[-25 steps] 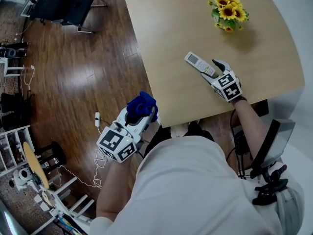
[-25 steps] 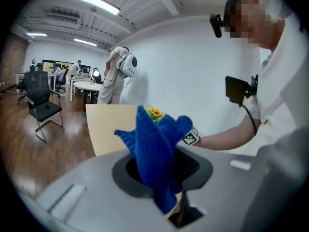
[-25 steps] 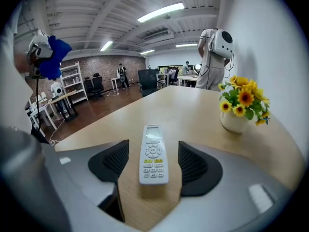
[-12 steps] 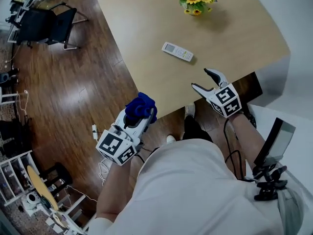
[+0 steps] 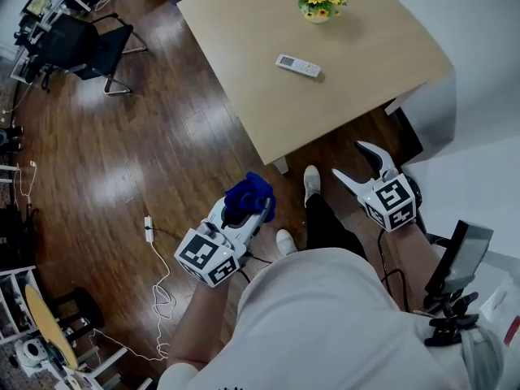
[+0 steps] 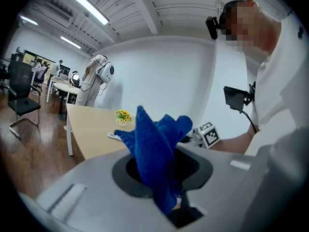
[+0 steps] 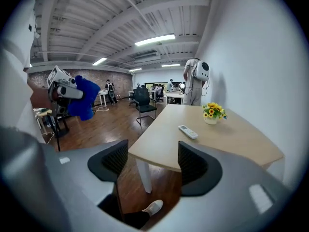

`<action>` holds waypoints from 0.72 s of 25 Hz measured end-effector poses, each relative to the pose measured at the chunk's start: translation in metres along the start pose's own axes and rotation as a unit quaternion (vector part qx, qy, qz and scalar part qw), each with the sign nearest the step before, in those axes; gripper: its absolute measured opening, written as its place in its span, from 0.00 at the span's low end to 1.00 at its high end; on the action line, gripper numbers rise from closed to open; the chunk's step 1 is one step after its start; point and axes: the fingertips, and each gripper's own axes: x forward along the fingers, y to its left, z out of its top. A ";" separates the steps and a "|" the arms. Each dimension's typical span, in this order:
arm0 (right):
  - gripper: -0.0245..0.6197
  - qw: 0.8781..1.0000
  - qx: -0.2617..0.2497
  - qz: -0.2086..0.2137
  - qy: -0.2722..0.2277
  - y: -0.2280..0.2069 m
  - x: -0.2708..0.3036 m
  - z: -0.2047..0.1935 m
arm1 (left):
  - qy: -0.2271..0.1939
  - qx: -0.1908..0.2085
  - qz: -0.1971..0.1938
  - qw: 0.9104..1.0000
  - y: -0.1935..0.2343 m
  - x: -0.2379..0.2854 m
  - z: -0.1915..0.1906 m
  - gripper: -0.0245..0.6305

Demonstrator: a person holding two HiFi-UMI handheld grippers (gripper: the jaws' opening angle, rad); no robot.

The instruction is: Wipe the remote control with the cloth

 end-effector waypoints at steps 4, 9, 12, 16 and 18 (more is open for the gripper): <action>0.54 1.000 0.002 -0.008 0.003 0.057 -0.059 0.001 | 0.001 -0.022 -0.012 1.000 -0.037 -0.042 -0.019 0.20; 0.54 1.000 -0.009 -0.001 -0.001 0.073 -0.106 -0.012 | -0.018 -0.025 -0.025 0.999 -0.084 -0.050 -0.041 0.20; 0.54 1.000 -0.017 0.010 -0.006 0.076 -0.121 -0.021 | -0.027 -0.029 -0.017 0.999 -0.104 -0.049 -0.055 0.20; 0.54 0.999 -0.035 0.028 -0.017 0.082 -0.158 -0.026 | -0.045 -0.033 0.010 0.998 -0.141 -0.045 -0.060 0.20; 0.54 0.998 -0.045 0.034 -0.023 0.083 -0.180 -0.033 | -0.052 -0.032 0.022 0.998 -0.163 -0.041 -0.063 0.20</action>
